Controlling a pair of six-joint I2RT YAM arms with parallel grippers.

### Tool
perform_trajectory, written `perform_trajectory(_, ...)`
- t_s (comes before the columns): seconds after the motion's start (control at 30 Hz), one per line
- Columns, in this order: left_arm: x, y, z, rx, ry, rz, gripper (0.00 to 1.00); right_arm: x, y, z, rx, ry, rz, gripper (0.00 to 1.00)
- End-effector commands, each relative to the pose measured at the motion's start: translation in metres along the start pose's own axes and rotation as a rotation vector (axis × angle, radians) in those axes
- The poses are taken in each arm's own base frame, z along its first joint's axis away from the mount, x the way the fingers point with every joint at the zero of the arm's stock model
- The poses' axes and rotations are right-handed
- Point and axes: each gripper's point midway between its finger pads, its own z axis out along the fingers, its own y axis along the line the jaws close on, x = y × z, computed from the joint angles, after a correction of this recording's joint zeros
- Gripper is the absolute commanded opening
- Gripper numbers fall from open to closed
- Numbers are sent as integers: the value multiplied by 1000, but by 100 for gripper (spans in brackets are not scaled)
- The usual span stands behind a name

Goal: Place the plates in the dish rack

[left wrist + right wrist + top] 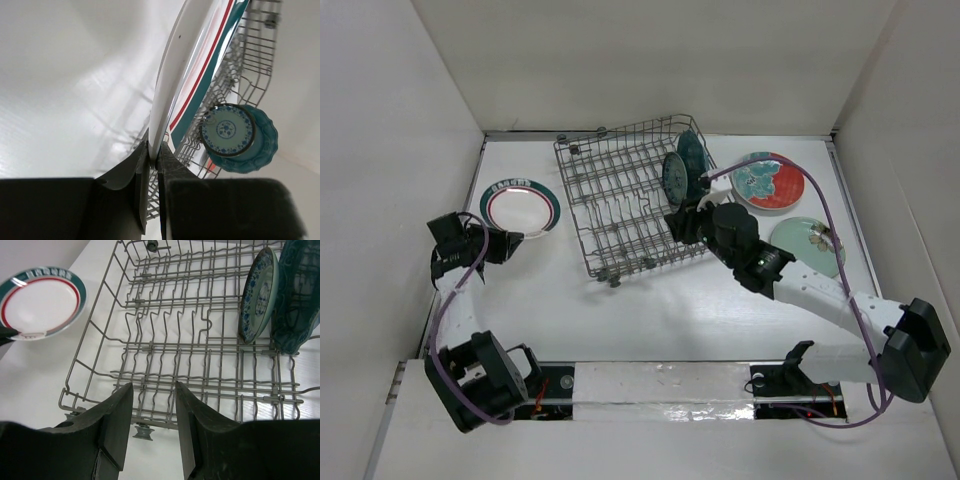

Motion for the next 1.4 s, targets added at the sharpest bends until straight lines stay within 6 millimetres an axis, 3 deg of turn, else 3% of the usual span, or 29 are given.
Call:
perform_trajectory(0.0,-18,-60,-34,200,-120,223,0,-26,16,-10,-64,-100,19,45)
perform_trajectory(0.17,-22,-102,-73,354,-243,367,0,-26,23,-9,-100,-103,18,46)
perform_trajectory(0.2,-13,-112,-84,400,-253,409,0,-24,27,-9,-122,-96,13,46)
perform_trajectory(0.23,-7,-119,-88,437,-262,446,0,-25,29,-8,-135,-95,12,60)
perform_trajectory(0.3,6,-130,-105,506,-283,501,0,-23,37,-9,-178,-87,8,71)
perform_trajectory(0.33,9,-131,-107,537,-295,521,0,-25,41,-11,-198,-92,10,81)
perform_trajectory(0.47,28,-134,-120,634,-324,601,0,-26,54,-15,-278,-96,12,98)
perform_trajectory(0.57,38,-128,-121,654,-317,625,0,-23,63,-12,-317,-78,12,100)
perform_trajectory(0.77,43,-115,-117,674,-331,635,0,-39,86,-4,-398,-82,21,100)
perform_trajectory(0.97,51,-93,-102,669,-313,627,0,-51,88,37,-395,-69,23,100)
perform_trajectory(1.03,51,-86,-96,660,-310,631,0,-42,90,53,-417,-38,24,100)
perform_trajectory(1.07,54,-84,-93,658,-296,636,0,-49,96,57,-434,-48,23,100)
perform_trajectory(1.27,81,-90,-96,706,-230,725,0,-38,106,92,-525,9,13,100)
perform_trajectory(1.37,89,-90,-96,707,-204,745,0,-46,119,96,-591,0,1,100)
